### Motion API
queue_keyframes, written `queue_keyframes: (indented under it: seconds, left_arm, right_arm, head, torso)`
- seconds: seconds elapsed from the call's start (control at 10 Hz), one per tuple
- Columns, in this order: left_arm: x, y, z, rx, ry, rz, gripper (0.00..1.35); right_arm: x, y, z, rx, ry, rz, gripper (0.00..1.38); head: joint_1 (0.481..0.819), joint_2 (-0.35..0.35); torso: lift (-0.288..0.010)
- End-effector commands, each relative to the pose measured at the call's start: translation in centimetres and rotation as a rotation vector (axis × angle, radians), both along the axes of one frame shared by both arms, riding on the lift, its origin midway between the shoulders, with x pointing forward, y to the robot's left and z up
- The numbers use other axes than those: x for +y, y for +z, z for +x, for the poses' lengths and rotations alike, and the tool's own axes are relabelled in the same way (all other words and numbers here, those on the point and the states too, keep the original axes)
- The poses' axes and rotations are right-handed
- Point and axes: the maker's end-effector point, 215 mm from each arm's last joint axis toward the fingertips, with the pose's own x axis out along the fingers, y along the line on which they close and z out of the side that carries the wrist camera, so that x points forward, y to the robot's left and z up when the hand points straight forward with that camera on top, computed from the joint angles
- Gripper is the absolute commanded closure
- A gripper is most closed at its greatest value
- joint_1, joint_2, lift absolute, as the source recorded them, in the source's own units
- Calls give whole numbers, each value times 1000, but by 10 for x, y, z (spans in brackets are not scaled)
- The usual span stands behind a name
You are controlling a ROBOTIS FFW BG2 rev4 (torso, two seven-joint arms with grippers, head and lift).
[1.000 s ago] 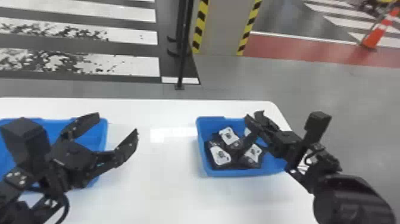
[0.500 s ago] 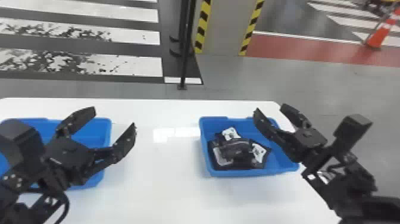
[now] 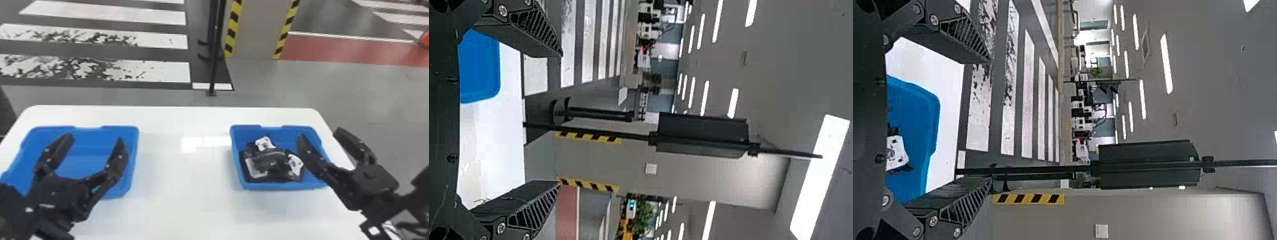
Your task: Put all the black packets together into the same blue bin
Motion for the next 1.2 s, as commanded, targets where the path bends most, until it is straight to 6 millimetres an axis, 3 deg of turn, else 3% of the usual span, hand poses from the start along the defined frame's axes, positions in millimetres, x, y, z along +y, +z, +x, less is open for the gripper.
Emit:
queue_keyframes:
  seconds: [0.0,0.3,0.5,1.1]
  left_arm:
    - [8,-6,-12,2,31,-3,127]
    - [35,0,-30,-38,148,30,127]
    - [31,1,-28,-39,141,39,127]
    - [29,5,-28,-52,140,78,127]
  right_arm:
    - [8,-6,-11,20,4,5,194]
    - [21,4,-26,29,-9,-17,196]
    - [20,1,-26,36,-12,-11,196]
    - [21,4,-26,34,-9,-17,197]
  head:
    - [695,-128]
    - [695,-81]
    - [695,-54]
    - [695,-59]
  torso:
    - [-110]
    - [-110]
    - [-110]
    - [-110]
